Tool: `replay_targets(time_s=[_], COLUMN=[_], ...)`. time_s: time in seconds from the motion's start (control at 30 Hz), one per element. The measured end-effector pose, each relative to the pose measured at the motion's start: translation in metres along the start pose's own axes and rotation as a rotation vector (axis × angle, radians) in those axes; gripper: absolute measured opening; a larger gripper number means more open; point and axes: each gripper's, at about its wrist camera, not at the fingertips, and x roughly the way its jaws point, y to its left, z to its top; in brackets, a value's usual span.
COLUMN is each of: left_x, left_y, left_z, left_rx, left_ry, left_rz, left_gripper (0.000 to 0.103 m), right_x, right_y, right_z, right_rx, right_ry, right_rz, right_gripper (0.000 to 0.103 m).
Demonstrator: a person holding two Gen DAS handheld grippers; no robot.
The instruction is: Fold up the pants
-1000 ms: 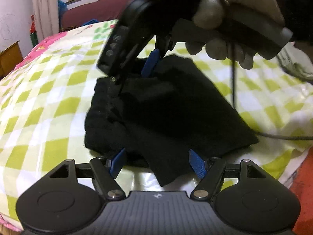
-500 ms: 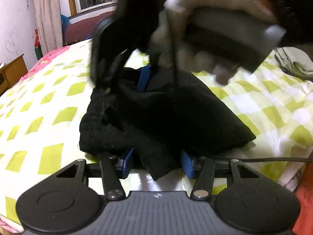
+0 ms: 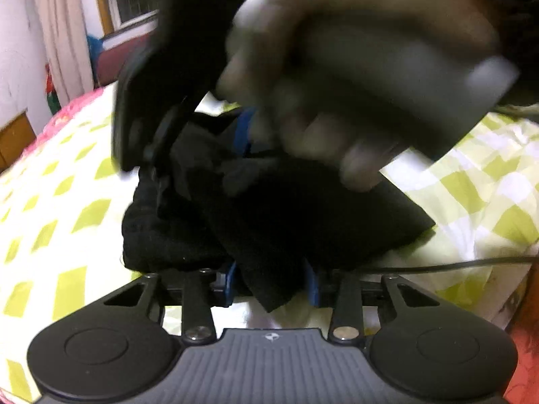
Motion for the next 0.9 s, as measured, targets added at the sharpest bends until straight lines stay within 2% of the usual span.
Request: replay_targets(time_s=[0.03, 0.07, 0.1, 0.13, 0.17, 0.23, 0.33, 0.4, 0.5, 0.63, 0.73, 0.9], left_x=[-0.002, -0.004, -0.008, -0.011, -0.015, -0.025, -0.043, -0.05, -0.054, -0.052, -0.043, -0.005], left_y=[0.001, 0.003, 0.007, 0.011, 0.014, 0.016, 0.014, 0.018, 0.038, 0.073, 0.098, 0.149], left_z=[-0.001, -0.001, -0.002, -0.001, 0.001, 0.008, 0.024, 0.036, 0.05, 0.049, 0.039, 0.003], left_rx=[0.005, 0.002, -0.008, -0.021, -0.031, -0.028, 0.017, 0.036, -0.003, -0.088, -0.199, -0.399], left_ry=[-0.001, -0.002, -0.005, -0.011, -0.017, -0.05, -0.139, -0.193, -0.222, -0.213, -0.175, -0.09], left_rz=[0.002, -0.001, -0.008, -0.022, -0.037, -0.062, -0.08, -0.084, -0.106, -0.079, -0.079, -0.077], left_gripper=[0.049, 0.048, 0.044, 0.041, 0.04, 0.038, 0.037, 0.037, 0.037, 0.037, 0.037, 0.037], right_x=[0.005, 0.007, 0.006, -0.002, -0.01, -0.035, -0.071, -0.089, -0.098, -0.084, -0.061, -0.005], right_y=[0.002, -0.004, -0.016, -0.034, -0.05, -0.078, -0.105, -0.117, -0.119, -0.098, -0.067, -0.011], right_z=[-0.003, -0.005, -0.006, -0.009, -0.011, -0.016, -0.017, -0.011, 0.007, 0.031, 0.047, 0.066], right_rx=[-0.033, -0.015, 0.036, 0.114, 0.178, 0.29, 0.391, 0.415, 0.403, 0.384, 0.312, 0.231], right_ry=[-0.017, -0.019, -0.016, -0.018, -0.021, -0.06, -0.151, -0.188, -0.196, -0.19, -0.166, -0.095], right_rz=[-0.033, -0.036, -0.004, 0.064, 0.122, 0.201, 0.246, 0.238, 0.197, 0.195, 0.167, 0.139], right_gripper=[0.068, 0.049, 0.041, 0.023, 0.01, 0.009, 0.01, 0.01, 0.011, 0.012, 0.012, 0.015])
